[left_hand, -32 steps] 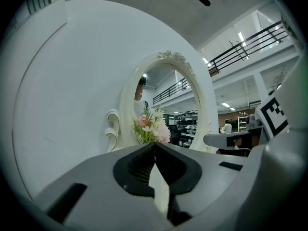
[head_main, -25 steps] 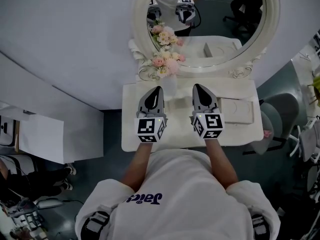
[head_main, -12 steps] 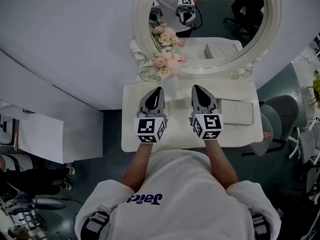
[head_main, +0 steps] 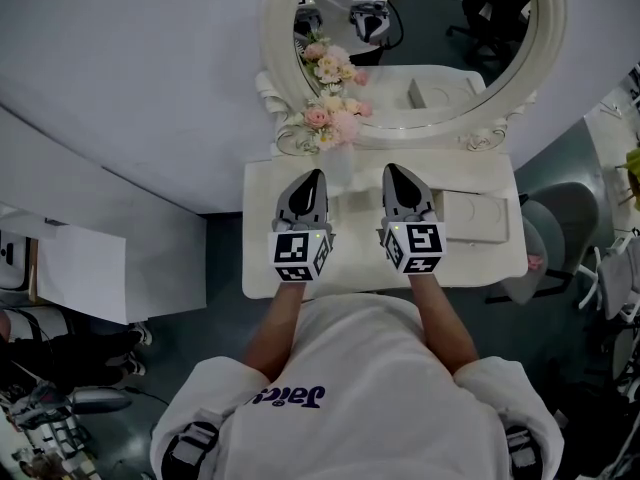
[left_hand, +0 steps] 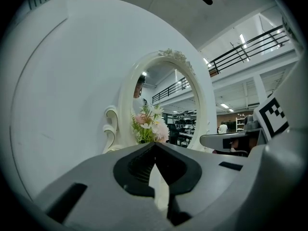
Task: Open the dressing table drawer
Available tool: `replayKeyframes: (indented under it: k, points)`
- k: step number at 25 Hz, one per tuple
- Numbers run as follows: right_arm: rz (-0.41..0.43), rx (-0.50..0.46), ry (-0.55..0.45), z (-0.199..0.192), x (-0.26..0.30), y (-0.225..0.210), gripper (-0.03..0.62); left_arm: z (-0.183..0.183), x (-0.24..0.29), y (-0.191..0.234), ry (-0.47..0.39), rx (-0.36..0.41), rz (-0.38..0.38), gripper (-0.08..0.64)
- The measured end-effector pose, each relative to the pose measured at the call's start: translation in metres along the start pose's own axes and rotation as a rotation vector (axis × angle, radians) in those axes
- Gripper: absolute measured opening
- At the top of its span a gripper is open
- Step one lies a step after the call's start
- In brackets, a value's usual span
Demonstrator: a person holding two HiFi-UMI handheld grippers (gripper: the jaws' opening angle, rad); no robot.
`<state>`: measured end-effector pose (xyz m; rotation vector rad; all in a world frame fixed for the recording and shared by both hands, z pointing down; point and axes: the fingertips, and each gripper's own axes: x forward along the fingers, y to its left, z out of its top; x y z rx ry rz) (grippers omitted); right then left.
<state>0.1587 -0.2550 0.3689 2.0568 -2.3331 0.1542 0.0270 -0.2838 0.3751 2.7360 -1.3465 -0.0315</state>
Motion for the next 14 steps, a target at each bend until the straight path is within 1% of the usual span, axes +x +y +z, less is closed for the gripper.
replayKeyframes:
  k: [8,14]
  points:
    - [0.017,0.016,0.035,-0.011,0.003,0.003,0.003,-0.007,-0.001,0.002,0.013,-0.013,0.005,0.015]
    - [0.03,0.037,0.033,-0.01,0.017,-0.005,0.003,-0.01,0.0,0.005,0.018,-0.019,-0.01,0.015]
